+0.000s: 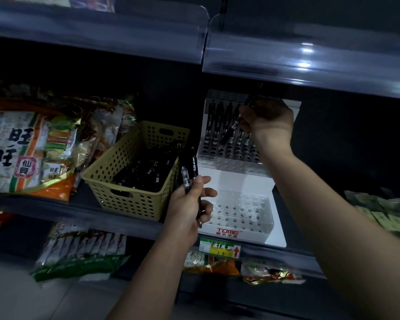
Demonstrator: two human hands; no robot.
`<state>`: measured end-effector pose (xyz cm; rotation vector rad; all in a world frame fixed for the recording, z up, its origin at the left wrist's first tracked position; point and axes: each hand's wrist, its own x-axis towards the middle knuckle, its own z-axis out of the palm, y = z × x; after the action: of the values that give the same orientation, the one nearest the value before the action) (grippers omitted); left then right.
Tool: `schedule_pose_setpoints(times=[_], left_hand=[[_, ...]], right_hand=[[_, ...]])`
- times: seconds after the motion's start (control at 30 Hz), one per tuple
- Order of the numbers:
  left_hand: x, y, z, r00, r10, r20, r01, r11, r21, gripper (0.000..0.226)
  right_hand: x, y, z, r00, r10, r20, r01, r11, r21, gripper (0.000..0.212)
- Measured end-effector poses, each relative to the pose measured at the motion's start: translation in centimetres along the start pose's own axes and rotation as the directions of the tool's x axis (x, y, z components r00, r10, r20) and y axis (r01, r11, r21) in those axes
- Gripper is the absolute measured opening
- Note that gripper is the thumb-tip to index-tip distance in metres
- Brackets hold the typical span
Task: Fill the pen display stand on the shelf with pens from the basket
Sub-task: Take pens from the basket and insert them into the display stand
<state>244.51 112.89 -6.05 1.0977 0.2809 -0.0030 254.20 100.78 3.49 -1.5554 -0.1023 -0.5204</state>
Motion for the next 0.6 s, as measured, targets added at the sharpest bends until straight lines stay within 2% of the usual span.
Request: schedule_pose_setpoints(times=[0.1,0.2,0.3,0.6], left_hand=[[0.1,0.0,0.0,1.000,-0.001,-0.002,0.001,1.000,-0.005,0.023],[0.1,0.0,0.0,1.000,0.000,-0.003,0.000,1.000,-0.007,0.022],[0.0,0.0,-0.1,1.000,0.005,-0.003,-0.005,1.000,-0.012,0.022],[0.2,0.1,-0.2,1.000,0.013,-0.019,-0.013,1.000,-0.001,0.022]], right_hand=[[-0.3,-0.2,0.3,0.997,-0.071,-0.034,0.067,0.989,-0.128,0.026],[0.4,-0.4,0.9,0.995,0.034,-0.089,-0.035,0.999,-0.019,0.027],[0.3,0.0,1.4,0.998,-0.003,-0.070,-0.003,0.996,-0.088,0.019],[-0.2,2.0,1.6,1.000,-0.007,0.015,0.012,0.953,-0.302,0.030]])
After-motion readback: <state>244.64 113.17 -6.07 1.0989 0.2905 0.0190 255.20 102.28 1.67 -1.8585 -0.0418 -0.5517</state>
